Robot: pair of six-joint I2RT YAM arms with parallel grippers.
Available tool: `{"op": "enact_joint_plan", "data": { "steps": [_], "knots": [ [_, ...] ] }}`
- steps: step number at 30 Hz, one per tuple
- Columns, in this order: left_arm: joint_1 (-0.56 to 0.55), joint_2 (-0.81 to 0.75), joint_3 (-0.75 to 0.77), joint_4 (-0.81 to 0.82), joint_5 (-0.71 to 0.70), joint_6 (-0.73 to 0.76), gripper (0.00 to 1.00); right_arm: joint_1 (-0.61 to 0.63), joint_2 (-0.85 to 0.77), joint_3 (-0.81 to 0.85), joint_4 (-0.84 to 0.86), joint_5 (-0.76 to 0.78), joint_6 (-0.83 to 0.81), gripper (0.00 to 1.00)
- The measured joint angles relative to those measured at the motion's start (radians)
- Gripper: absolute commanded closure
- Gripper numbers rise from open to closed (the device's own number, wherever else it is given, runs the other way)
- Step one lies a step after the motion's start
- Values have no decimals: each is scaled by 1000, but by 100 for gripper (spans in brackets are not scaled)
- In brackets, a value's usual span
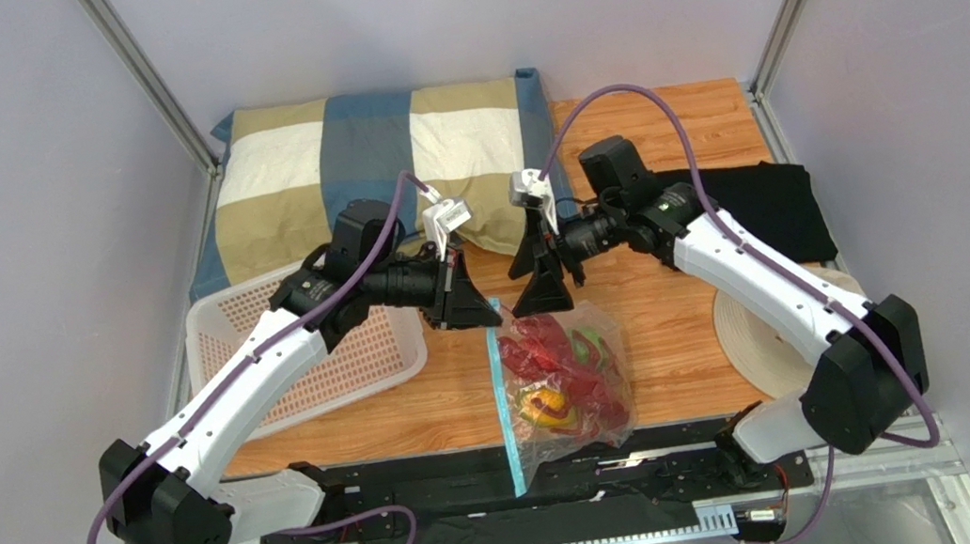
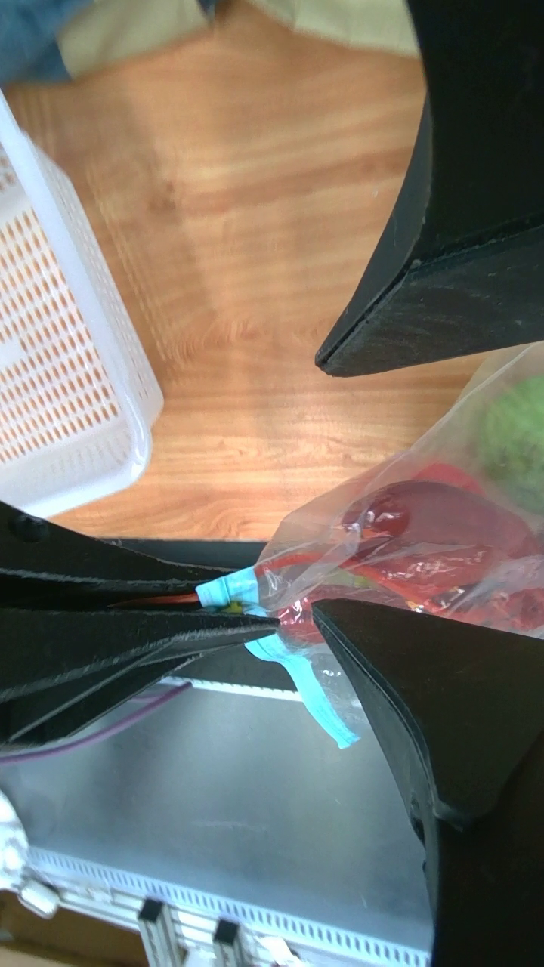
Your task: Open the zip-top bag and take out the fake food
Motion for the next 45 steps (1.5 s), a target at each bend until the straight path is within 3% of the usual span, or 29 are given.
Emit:
{"op": "enact_joint_plan", "data": {
  "steps": [4, 7, 8, 9, 10, 11, 12, 13, 16, 22, 26, 34, 45],
  "knots": [
    [0, 0, 3, 0, 4, 0, 100, 36, 57, 0, -9, -17, -11, 30],
    [0, 0, 5, 0, 7, 0, 100, 50, 89, 1, -5, -46, -10, 63],
    [0, 0, 5, 0, 6, 0, 100, 52, 95, 3, -3, -56, -14, 88],
    [0, 0, 6, 0, -2, 0, 99, 53, 102, 6, -3, -77, -4, 100],
    [1, 0, 6, 0, -13, 2, 94, 55, 105, 8, -2, -89, -11, 100],
    [4, 0, 5, -3, -24, 1, 81, 56, 108, 13, -8, -108, 5, 100],
    [6, 0, 4, 0, -37, -4, 74, 56, 108, 16, -6, -105, 1, 100],
    [6, -5, 2, 7, -50, -13, 47, 56, 108, 17, -3, -108, -2, 100],
    [5, -62, -54, 60, -92, -44, 39, 54, 108, 17, 3, -104, -5, 100],
    [5, -262, -148, 134, -202, -113, 40, 52, 108, 17, 1, -93, -9, 100],
    [5, -330, -166, 195, -256, -150, 51, 52, 108, 17, 1, -87, -11, 100],
    [5, -185, -170, 237, -249, -172, 59, 52, 108, 17, 1, -86, -11, 100],
    [5, -153, -181, 276, -244, -173, 66, 52, 108, 17, 0, -87, -11, 100]
  ]
}}
